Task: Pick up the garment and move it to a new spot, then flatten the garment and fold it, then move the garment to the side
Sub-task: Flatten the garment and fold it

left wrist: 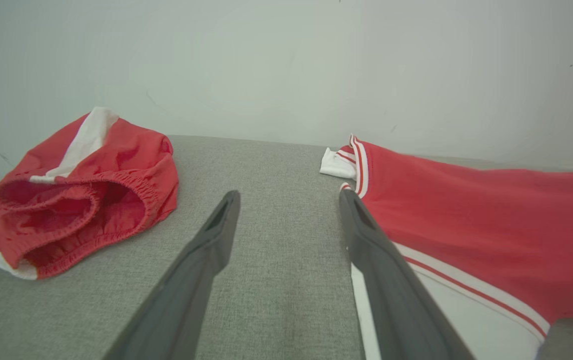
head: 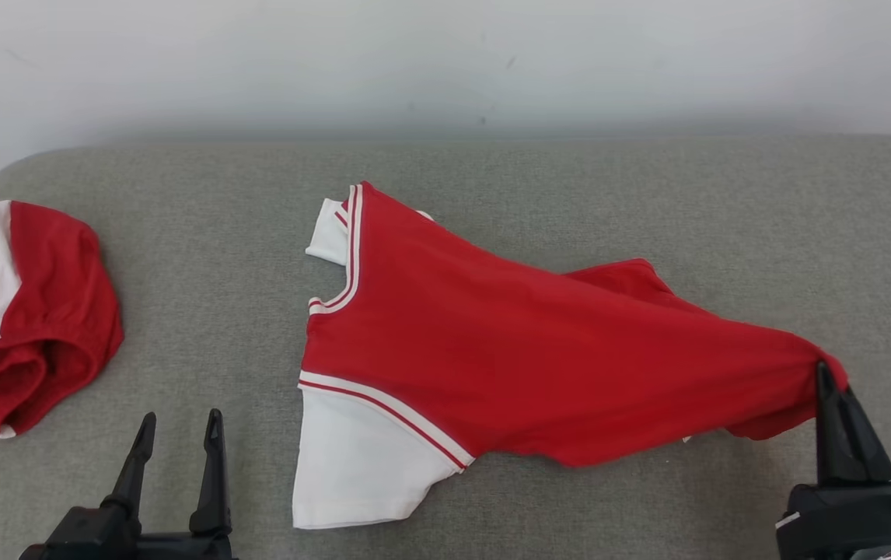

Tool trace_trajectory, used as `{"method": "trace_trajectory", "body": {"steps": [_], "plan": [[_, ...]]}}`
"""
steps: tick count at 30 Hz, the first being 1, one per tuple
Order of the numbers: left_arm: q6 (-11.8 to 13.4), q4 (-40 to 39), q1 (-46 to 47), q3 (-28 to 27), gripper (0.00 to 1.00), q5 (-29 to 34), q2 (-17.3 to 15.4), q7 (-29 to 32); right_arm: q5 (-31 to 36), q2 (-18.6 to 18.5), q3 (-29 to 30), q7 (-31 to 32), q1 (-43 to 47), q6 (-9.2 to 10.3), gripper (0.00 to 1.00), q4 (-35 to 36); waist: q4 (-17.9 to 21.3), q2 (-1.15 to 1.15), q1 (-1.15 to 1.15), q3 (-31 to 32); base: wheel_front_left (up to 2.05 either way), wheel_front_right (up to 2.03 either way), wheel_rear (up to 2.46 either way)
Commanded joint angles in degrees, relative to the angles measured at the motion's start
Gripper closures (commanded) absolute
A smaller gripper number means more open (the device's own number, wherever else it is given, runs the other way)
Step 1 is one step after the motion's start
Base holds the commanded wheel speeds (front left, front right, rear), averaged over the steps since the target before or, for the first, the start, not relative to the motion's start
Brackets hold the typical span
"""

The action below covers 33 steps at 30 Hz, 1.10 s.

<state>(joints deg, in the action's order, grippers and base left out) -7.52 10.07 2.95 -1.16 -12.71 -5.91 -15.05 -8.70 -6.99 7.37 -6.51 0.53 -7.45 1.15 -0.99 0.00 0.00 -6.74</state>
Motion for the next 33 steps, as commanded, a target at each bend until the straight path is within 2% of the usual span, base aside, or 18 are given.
{"method": "trace_trajectory", "body": {"steps": [1, 6, 11, 16, 22, 23, 24, 25, 29, 33], "plan": [[0.1, 0.3, 0.5, 0.1, 0.00, -0.2, 0.1, -0.2, -0.4, 0.2, -0.3, 0.3, 0.2, -0.08, 1.00, 0.4, -0.5, 0.00, 0.00, 0.3, 0.00, 0.00, 0.00], [0.1, 0.6, 0.6, 0.8, 0.00, -0.4, 0.2, -0.2, -0.6, -0.8, -3.4, 1.7, -3.1, -0.08, 1.00, -0.8, -2.4, 0.00, 0.00, 1.2, 0.00, 0.00, 0.00], [0.1, 1.1, 0.4, 1.6, 0.00, -0.5, 0.3, -0.2, -0.9, -3.7, -7.7, 1.9, -10.0, -0.08, 1.00, -7.5, -4.7, 0.00, 0.00, 1.9, 0.00, 0.00, 0.00], [0.1, 1.4, -0.1, 2.8, 0.00, -0.7, 0.5, -0.2, -1.6, -6.1, -10.5, 0.8, -18.4, -0.07, 1.00, -19.3, -6.6, 0.00, 0.00, 1.9, 0.00, 0.00, 0.00], [0.1, 2.0, -0.1, 3.7, 0.00, -0.7, 0.6, -0.2, -1.9, -7.0, -12.4, -1.6, -27.7, -0.07, 1.00, -37.6, -7.6, 0.00, 0.00, 1.9, 0.00, 0.00, 0.00], [0.1, 2.0, -0.1, 3.8, 0.00, -0.7, 0.6, -0.2, -1.8, -7.0, -12.5, -1.7, -28.8, -0.08, 0.89, -40.6, -7.6, 0.00, 0.00, 2.0, 0.00, 0.00, 0.00], [0.1, 2.2, -0.2, 4.1, 0.00, -0.7, 0.6, -0.2, -1.5, -7.0, -12.5, -2.0, -29.8, -0.08, 0.61, -43.9, -7.7, 0.00, 0.00, 2.2, 0.00, 0.00, 0.00], [0.1, 2.3, -0.2, 4.2, 0.00, -0.6, 0.7, -0.2, -1.3, -6.8, -12.8, -1.7, -30.8, -0.08, 0.00, -46.8, -7.7, 0.00, 0.00, 2.2, 0.00, 0.00, 0.00], [0.1, 2.4, -0.5, 4.5, 0.00, -0.5, 0.7, -0.2, -1.8, -6.0, -14.5, -4.7, -34.0, -0.07, 0.00, -53.5, -7.3, 0.00, 0.00, 2.6, 0.00, 0.00, 0.00], [0.1, 2.4, -0.9, 4.6, 0.00, -0.5, 0.8, -0.2, -2.9, -6.1, -16.4, -7.0, -35.3, -0.07, 0.00, -55.9, -6.0, 0.00, 0.00, 2.6, 0.00, 0.00, 0.00]]}}
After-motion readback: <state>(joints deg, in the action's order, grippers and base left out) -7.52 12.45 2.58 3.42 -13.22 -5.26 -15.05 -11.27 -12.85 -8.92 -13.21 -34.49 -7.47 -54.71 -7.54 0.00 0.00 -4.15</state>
